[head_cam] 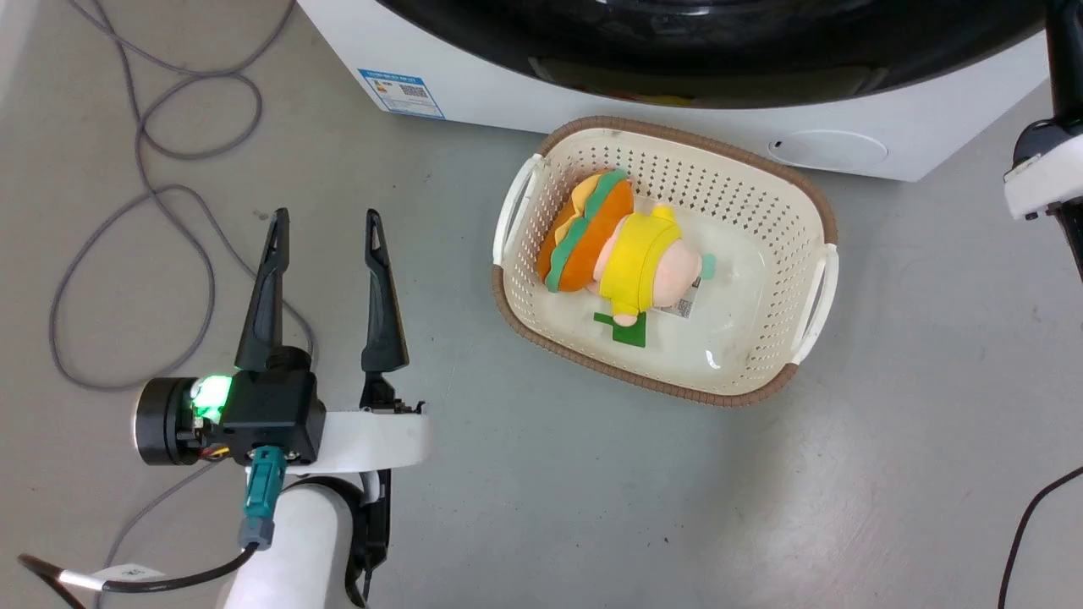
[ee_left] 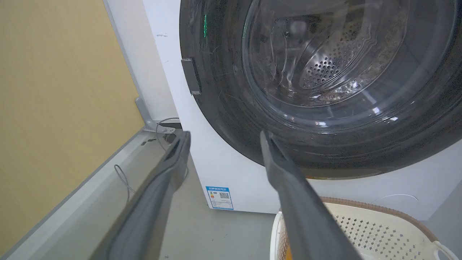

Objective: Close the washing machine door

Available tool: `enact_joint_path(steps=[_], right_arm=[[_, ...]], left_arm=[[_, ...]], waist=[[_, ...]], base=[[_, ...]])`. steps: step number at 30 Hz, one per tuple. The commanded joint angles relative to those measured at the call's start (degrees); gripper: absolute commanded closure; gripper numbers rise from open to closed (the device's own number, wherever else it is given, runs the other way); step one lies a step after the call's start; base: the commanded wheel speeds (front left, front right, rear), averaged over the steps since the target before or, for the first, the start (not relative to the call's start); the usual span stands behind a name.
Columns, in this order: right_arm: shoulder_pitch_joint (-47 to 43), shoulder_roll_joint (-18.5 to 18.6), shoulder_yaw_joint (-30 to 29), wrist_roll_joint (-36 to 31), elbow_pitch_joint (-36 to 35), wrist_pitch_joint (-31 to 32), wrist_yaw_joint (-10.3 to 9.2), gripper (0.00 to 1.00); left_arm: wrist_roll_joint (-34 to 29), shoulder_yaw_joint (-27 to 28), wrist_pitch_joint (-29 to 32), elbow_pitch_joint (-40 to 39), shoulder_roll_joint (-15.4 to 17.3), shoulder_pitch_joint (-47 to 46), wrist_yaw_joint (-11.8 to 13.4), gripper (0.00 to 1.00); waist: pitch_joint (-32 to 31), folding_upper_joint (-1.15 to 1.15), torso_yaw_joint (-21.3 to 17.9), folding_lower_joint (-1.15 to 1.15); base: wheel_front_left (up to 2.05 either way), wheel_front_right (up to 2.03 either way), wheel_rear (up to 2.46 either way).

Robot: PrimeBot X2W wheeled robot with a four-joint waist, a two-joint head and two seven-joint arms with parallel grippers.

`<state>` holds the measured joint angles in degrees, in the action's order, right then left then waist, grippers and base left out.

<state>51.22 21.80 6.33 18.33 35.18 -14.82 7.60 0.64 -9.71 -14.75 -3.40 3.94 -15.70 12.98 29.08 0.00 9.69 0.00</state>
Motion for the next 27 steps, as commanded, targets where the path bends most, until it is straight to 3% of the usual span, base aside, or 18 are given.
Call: enact_joint_path(steps=[1,7,12,18,23,27], right_arm=[[1.6,0.1,-0.5,-0.6,0.9,-0.2,-0.11,1.00],[1.3,-1.1,-1.7,-1.8,0.9,-0.2,-0.11,1.00],[-3.2,-1.8,-1.9,-3.2,-3.8,-0.2,-0.11,1.00],[-10.9,-4.0,-5.0,-5.4,-14.6,-0.2,-0.11,1.00],[-17.4,-7.9,-9.1,-11.5,-27.1,-0.2,-0.11,1.00],[-23.5,-11.3,-9.1,-12.9,-34.1,-0.2,-0.11,1.00]], left_arm=[[0.3,0.3,-0.2,-0.3,-0.3,-0.9,0.2,0.00],[0.2,0.4,-0.2,0.1,-0.4,-0.8,0.3,0.00],[0.3,1.0,-0.2,1.1,-0.4,0.4,0.3,0.00],[0.1,1.9,-0.2,2.3,0.5,2.9,0.3,0.00],[-0.2,2.4,-0.2,3.1,1.3,5.3,0.5,0.00],[-0.1,2.9,-0.2,3.5,1.9,7.3,0.5,0.00]], waist=[[0.2,0.00,0.0,0.00],[-0.8,0.00,-0.1,0.00],[-4.0,0.00,-0.9,0.00],[-9.4,0.00,-3.0,0.00],[-13.9,0.00,-4.9,0.00],[-16.7,0.00,-6.2,0.00]], base=[[0.00,0.00,0.00],[0.00,0.00,0.00],[0.00,0.00,0.00],[0.00,0.00,0.00],[0.00,0.00,0.00],[0.00,0.00,0.00]])
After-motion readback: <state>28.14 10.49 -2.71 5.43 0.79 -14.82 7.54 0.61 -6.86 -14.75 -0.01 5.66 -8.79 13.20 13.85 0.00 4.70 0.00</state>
